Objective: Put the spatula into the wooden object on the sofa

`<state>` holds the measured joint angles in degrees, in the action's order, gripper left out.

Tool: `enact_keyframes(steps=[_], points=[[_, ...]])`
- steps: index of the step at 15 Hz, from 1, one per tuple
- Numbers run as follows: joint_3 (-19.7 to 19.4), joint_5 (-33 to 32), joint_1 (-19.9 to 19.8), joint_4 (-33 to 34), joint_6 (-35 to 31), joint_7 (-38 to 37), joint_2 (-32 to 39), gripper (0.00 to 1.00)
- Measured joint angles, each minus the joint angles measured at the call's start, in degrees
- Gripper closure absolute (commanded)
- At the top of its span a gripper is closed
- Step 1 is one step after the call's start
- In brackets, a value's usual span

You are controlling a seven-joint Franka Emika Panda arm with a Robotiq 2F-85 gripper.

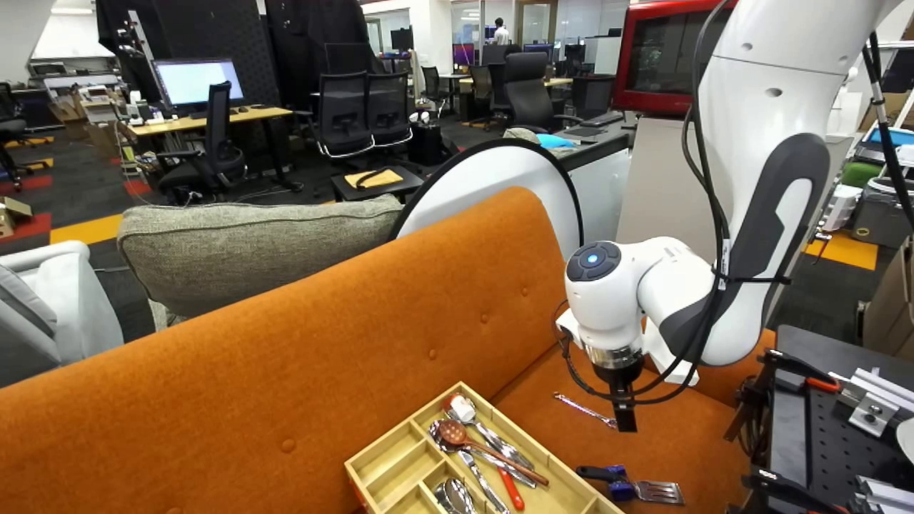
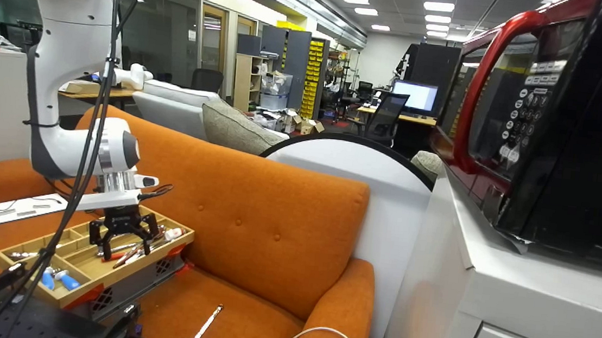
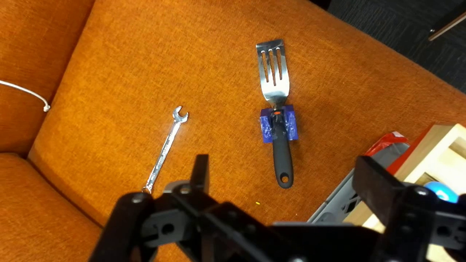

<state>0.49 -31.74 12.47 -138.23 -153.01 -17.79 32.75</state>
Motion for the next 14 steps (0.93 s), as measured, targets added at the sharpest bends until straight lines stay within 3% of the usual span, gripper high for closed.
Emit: enact_keyframes(steps=[2, 6, 9, 14], points=[[-0.3, 0.1, 0.3, 0.1, 0.0, 0.0, 0.1, 0.00], [-5.1, -0.9, 3.7, 2.8, -2.7, 0.1, 5.2, 0.00], [-8.1, -1.5, 5.7, 8.0, -8.8, 1.5, 13.8, 0.00], [-7.7, 2.9, 4.4, 18.5, -14.5, 12.1, 29.5, 0.00]])
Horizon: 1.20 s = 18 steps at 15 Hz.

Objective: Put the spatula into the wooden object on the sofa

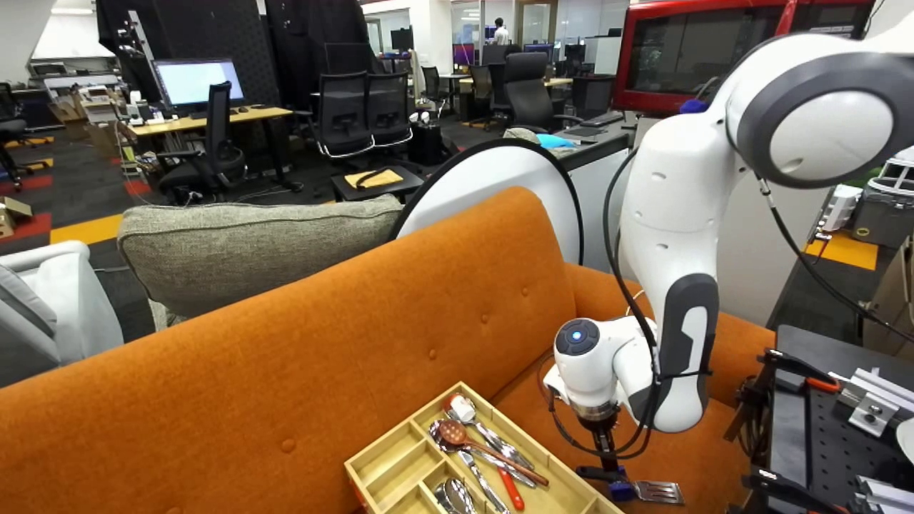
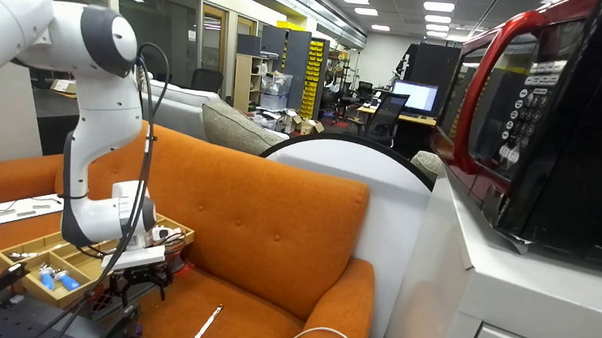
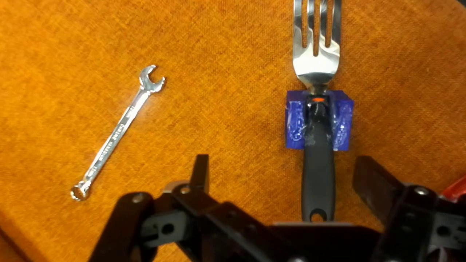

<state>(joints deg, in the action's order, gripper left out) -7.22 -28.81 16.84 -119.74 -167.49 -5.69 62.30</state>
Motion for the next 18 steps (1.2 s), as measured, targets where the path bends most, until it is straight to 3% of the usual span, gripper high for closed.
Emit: enact_keyframes(steps=[4, 11, 18], points=[[1.1, 2.3, -2.0, 4.6, 0.0, 5.0, 4.7, 0.00], [1.3, 4.0, -1.6, 4.7, 0.0, 5.5, 4.8, 0.00], [2.6, 7.1, -2.8, 5.2, -5.2, 8.3, 8.0, 0.00]])
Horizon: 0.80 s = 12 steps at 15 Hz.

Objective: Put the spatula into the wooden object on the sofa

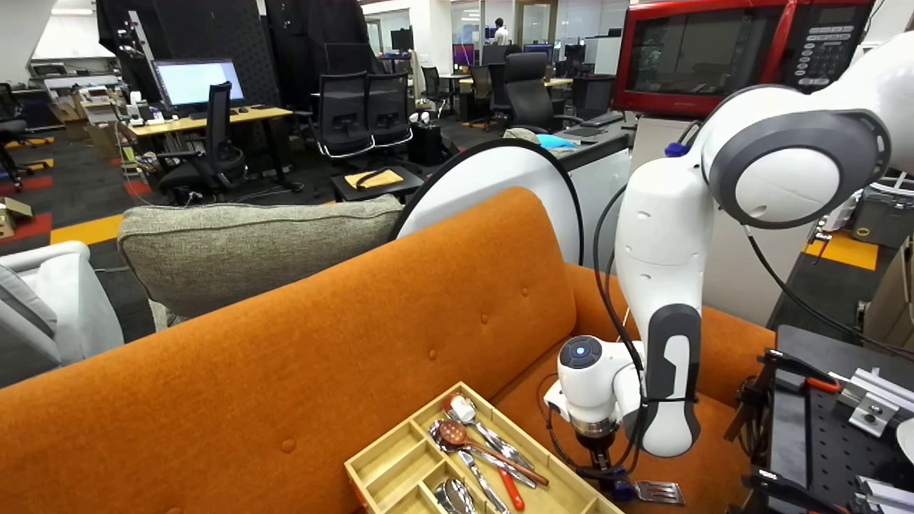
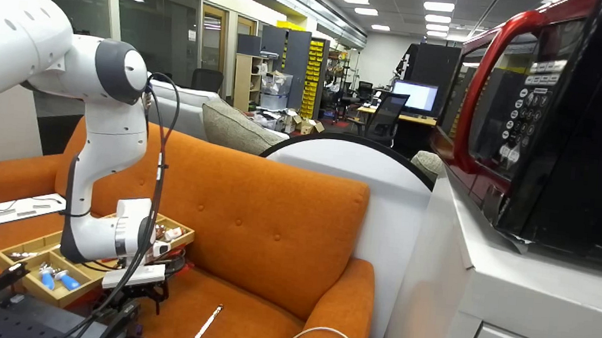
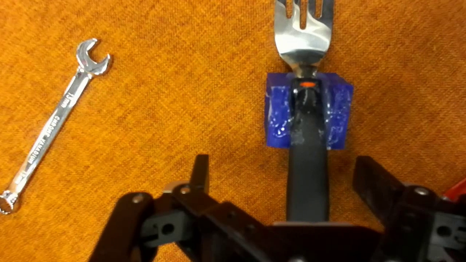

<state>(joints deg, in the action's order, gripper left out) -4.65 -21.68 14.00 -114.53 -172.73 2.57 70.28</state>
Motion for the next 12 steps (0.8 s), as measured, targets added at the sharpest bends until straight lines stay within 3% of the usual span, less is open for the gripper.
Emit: enact_keyframes(steps=[4, 5, 6, 8, 12], points=[[0.9, 0.7, -1.9, 2.3, -0.3, 2.6, 2.9, 0.00], [1.6, 0.7, -2.8, 3.1, -0.4, 3.5, 3.6, 0.04], [2.4, 0.7, -3.7, 4.0, -0.5, 4.4, 4.4, 0.26], [4.0, 0.7, -5.6, 5.6, -0.5, 6.3, 5.5, 0.32], [5.8, 0.7, -7.9, 7.2, -0.5, 8.7, 6.6, 0.61]])
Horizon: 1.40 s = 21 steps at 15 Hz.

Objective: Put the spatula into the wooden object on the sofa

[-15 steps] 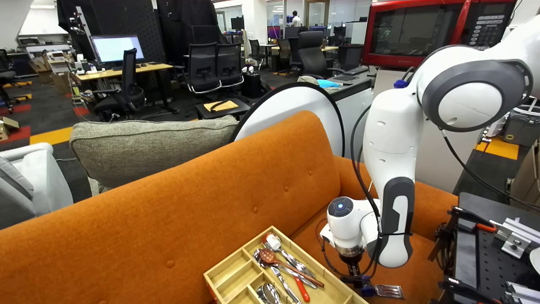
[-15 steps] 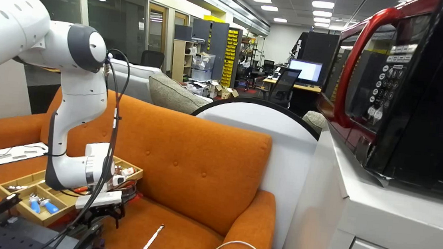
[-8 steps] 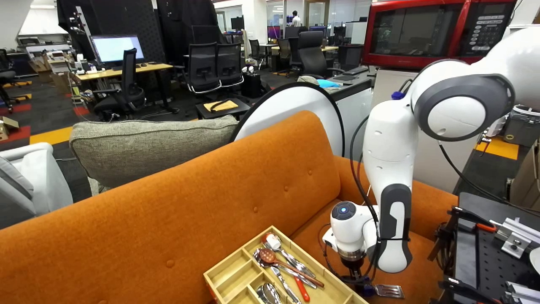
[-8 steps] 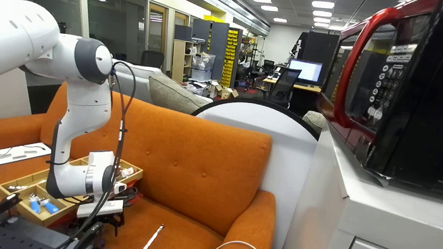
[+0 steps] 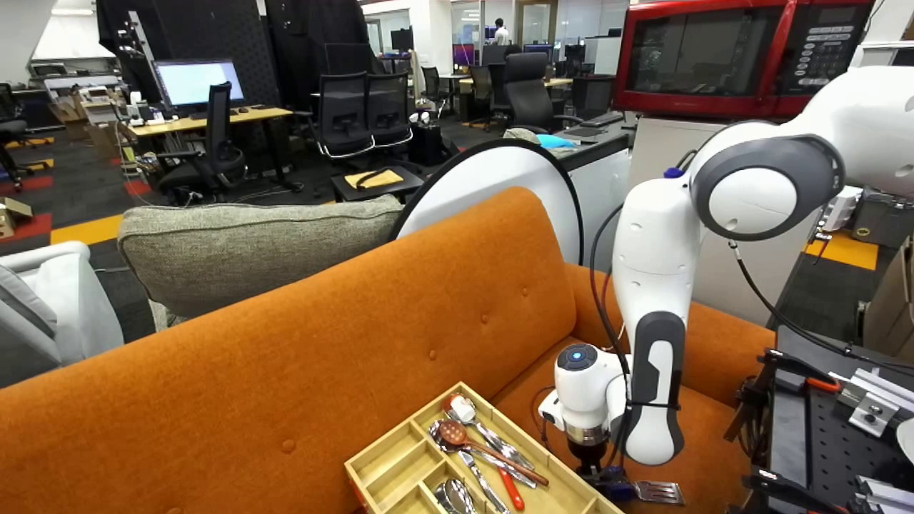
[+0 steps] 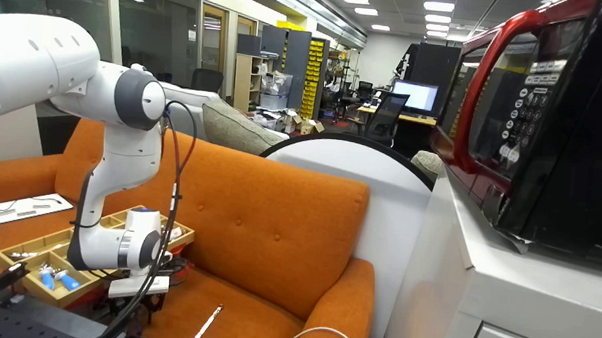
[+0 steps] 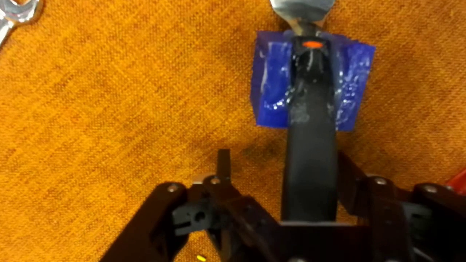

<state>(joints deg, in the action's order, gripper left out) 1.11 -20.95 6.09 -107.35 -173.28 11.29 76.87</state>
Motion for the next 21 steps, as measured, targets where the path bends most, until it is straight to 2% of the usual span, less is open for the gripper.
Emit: enact_keyframes(steps=[5, 10, 13, 17, 21], points=[[0.0, 0.0, -0.7, -0.1, 0.0, 0.9, 0.2, 0.95], [-0.5, 0.0, -0.4, -0.2, 0.0, 0.9, 0.0, 0.93], [-2.8, 0.1, 0.8, -1.0, 0.0, 0.0, -1.3, 0.93], [-9.4, 0.9, 7.2, -5.4, -0.5, -5.6, -7.1, 0.93], [-18.3, 3.1, 18.5, -13.8, -5.9, -12.6, -16.4, 0.93]])
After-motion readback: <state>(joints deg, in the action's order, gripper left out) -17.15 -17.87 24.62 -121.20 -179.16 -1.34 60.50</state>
